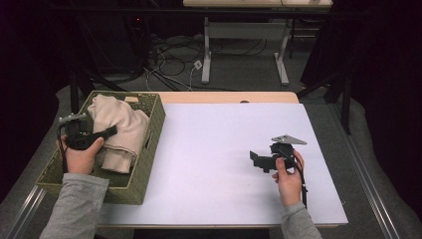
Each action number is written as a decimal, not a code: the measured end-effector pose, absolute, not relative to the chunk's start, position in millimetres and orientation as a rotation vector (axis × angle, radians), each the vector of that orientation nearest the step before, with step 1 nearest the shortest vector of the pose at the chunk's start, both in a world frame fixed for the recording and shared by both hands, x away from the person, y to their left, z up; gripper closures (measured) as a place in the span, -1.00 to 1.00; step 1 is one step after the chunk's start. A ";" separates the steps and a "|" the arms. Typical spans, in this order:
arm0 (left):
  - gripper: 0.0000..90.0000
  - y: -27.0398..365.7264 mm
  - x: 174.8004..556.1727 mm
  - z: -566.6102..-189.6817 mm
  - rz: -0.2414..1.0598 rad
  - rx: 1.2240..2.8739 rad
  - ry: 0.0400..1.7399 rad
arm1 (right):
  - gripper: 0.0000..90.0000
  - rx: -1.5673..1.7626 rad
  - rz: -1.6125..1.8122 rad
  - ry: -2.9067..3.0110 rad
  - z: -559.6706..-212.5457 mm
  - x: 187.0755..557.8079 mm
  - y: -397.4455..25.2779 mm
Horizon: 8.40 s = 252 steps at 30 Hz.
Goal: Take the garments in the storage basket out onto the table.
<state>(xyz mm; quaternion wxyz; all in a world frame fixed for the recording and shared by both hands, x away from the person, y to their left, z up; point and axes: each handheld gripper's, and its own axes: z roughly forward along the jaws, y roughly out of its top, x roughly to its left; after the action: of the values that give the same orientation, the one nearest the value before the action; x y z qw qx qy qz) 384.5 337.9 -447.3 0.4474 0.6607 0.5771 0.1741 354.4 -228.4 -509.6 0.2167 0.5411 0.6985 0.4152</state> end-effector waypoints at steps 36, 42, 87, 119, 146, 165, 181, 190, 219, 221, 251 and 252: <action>0.47 334.8 346.3 -380.8 0.606 1.415 1.237 | -0.91 1.512 1.166 1.921 -510.5 353.5 -231.6; 0.47 333.6 341.1 -365.3 0.634 1.382 1.210 | -0.91 1.521 1.163 1.915 -510.0 353.1 -231.8; 0.49 240.7 335.7 -325.5 0.568 1.400 0.943 | -0.90 1.526 1.228 1.887 -503.8 350.0 -239.2; 0.49 161.6 337.9 -353.0 0.469 1.474 0.830 | -0.90 1.528 1.222 1.872 -502.8 348.7 -241.5; 0.49 116.2 357.1 -393.0 0.322 1.696 0.862 | -0.90 1.531 1.222 1.869 -501.7 348.0 -241.9; 0.48 76.2 369.2 -433.6 0.225 1.818 0.867 | -0.90 1.526 1.238 1.848 -497.8 345.8 -245.1; 0.43 78.0 375.9 -451.0 0.157 1.897 0.913 | -0.90 1.524 1.224 1.858 -501.1 345.7 -242.1; 0.37 84.5 372.5 -462.3 0.125 1.974 0.914 | -0.90 1.523 1.218 1.870 -500.9 345.5 -241.8; -0.53 130.4 348.1 -467.3 0.151 2.080 0.963 | -0.90 1.516 1.208 1.873 -501.6 344.6 -239.6; -0.65 140.0 343.7 -461.4 0.165 2.076 0.965 | -0.90 1.512 1.209 1.877 -501.8 344.6 -239.4; -0.99 267.8 312.5 -435.9 0.339 1.795 1.070 | -0.90 1.501 1.195 1.900 -503.3 344.1 -234.6; -0.99 272.5 312.6 -435.9 0.349 1.779 1.072 | -0.90 1.498 1.195 1.899 -503.8 344.4 -234.4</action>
<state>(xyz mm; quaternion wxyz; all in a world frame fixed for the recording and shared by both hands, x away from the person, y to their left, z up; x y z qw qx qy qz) 312.6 272.5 -435.9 0.4947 0.7341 0.4424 0.1441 344.4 -234.4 -503.8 0.2202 0.5417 0.6866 0.4321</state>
